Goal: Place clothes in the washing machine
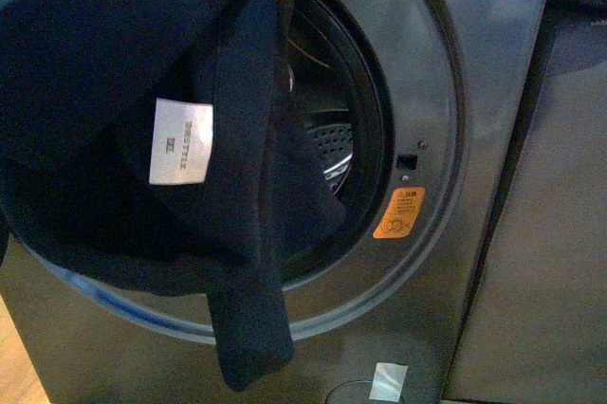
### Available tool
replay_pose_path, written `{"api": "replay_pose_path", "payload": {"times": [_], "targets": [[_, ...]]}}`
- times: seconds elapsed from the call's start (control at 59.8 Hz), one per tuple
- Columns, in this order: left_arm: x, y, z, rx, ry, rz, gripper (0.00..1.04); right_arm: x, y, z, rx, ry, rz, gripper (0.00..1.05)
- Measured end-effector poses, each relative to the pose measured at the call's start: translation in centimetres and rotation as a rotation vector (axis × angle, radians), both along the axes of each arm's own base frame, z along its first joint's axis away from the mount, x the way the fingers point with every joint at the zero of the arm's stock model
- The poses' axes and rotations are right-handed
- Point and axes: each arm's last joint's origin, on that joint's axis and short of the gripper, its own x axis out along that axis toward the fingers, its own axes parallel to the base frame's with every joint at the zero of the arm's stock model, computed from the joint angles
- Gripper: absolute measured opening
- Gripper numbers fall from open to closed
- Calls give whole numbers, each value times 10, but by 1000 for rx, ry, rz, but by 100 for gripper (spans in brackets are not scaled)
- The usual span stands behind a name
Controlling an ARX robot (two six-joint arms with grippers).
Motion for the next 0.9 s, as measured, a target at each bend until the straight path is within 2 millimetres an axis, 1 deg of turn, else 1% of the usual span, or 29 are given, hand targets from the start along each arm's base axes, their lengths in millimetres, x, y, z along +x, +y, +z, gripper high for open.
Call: {"api": "replay_pose_path", "payload": {"times": [0.033,0.05,0.067,0.1,0.117,0.151,0.167,0.184,0.217,0.234,0.251,0.301,0.335,0.368,0.385,0.452,0.485,0.535,0.602,0.652,0.736,0.786,0.903], "targets": [[3,0,-7,6,16,4,9,0,-4,-19,21,40,-21,97],[4,0,-9,8,21,5,9,1,-5,-23,27,49,-26,97],[5,0,-12,11,29,7,9,1,-6,-33,36,68,-31,97],[6,0,-16,14,37,8,9,1,-7,-43,40,89,-36,97],[8,0,-19,17,44,10,9,2,-7,-52,49,112,-44,97],[9,0,-23,19,51,12,9,3,-7,-61,52,130,-51,97],[11,0,-26,22,59,14,9,3,-7,-70,49,155,-62,96],[12,1,-29,26,67,16,9,3,-8,-79,21,195,-72,94],[13,1,-33,28,75,19,9,3,-9,-88,-11,239,-80,90],[15,1,-36,30,80,20,9,2,-10,-98,-46,271,-81,87],[15,1,-37,31,83,22,9,2,-11,-103,-66,284,-82,85],[19,2,-47,37,103,31,9,-5,-19,-132,-133,339,-79,74],[22,3,-53,41,117,39,9,-10,-26,-145,-152,353,-84,67],[24,3,-55,42,122,42,9,-13,-30,-150,-158,354,-90,64],[25,4,-58,44,127,45,9,-16,-34,-153,-160,353,-94,60],[27,3,-63,46,136,50,9,-22,-41,-160,-160,345,-103,53],[30,2,-69,49,145,50,9,-28,-47,-166,-160,337,-109,46],[31,2,-72,51,151,52,9,-32,-51,-170,-160,333,-109,41],[33,0,-80,54,165,56,9,-39,-57,-180,-165,331,-106,30],[35,-1,-84,56,174,58,9,-42,-60,-186,-167,334,-104,25],[38,-3,-98,67,206,61,9,-51,-68,-201,-172,345,-104,8],[40,-4,-104,71,222,64,9,-55,-71,-206,-173,346,-106,1],[45,-6,-114,81,247,66,9,-62,-76,-215,-174,346,-108,2]]}}
